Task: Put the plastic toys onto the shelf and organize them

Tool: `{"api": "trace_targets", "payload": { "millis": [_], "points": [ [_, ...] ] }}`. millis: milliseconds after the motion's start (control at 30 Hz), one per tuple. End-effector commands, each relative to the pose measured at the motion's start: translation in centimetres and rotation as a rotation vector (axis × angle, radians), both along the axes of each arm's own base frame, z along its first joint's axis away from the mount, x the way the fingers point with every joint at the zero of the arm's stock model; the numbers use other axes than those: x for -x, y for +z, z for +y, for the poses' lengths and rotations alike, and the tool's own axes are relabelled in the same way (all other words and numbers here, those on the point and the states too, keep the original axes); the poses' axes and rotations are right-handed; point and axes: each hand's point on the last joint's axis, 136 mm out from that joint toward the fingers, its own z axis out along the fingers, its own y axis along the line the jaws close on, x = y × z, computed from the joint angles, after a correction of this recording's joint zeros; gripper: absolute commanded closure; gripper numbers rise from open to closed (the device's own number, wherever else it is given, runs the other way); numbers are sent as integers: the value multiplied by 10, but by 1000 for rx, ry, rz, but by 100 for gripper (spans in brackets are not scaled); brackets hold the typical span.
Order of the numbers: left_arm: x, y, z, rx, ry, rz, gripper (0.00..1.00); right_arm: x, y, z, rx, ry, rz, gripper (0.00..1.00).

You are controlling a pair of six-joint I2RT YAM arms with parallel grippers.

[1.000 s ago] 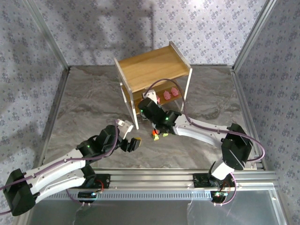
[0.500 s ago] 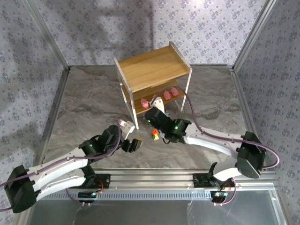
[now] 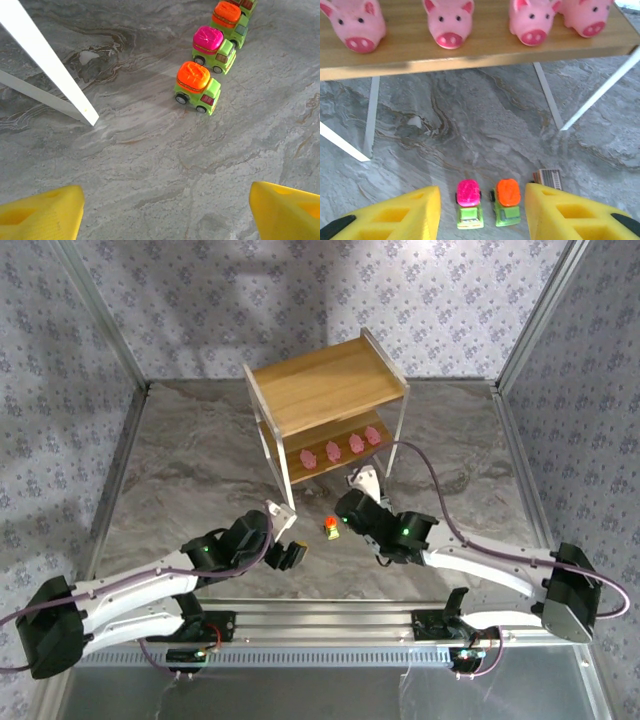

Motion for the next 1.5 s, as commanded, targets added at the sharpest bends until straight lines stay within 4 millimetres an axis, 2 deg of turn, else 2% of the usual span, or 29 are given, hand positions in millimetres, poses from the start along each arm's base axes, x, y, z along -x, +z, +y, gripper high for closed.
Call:
{"api": "trace_targets", "payload": {
  "millis": [0,133,300,367,567,933,1167,1467],
  "points": [
    [-6,20,-13,27,-15,-42,14,5,-2,-20,15,-46,-5,49],
    [-6,16,-15,11,-20,-36,14,10,-6,-29,17,-54,-1,43],
    [-5,14,-18,1,-27,-34,14,15,-8,-48,31,-87,-9,23],
    [-6,14,-19,-1,-29,-32,14,17,-8,-56,45,-104,-13,19],
    [-5,10,-22,-17,-40,-27,14,21,-8,-74,43,-143,-37,12],
    [-5,10,-21,-25,-37,-32,15,16,-12,-98,86,-217,-70,8],
    [-6,9,-20,-33,-30,-35,15,18,-25,-109,105,-238,-63,8],
    [-7,11,-18,-37,-21,-40,15,12,-49,-115,64,-254,61,7]
  ]
}}
